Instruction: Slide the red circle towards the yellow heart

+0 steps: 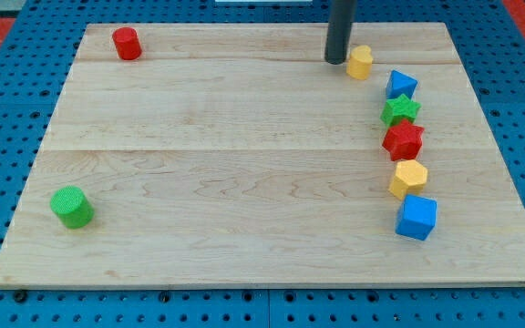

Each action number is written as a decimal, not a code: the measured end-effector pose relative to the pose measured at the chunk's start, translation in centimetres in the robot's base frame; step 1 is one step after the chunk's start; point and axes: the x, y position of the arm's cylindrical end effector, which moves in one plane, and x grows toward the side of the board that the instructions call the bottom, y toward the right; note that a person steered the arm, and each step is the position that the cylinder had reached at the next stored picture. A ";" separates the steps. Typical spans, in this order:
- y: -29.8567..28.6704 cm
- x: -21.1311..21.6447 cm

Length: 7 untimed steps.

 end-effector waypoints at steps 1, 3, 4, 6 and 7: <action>4.9 0.4; -1.4 -2.2; 6.0 -5.4; 11.1 2.0; 10.7 2.1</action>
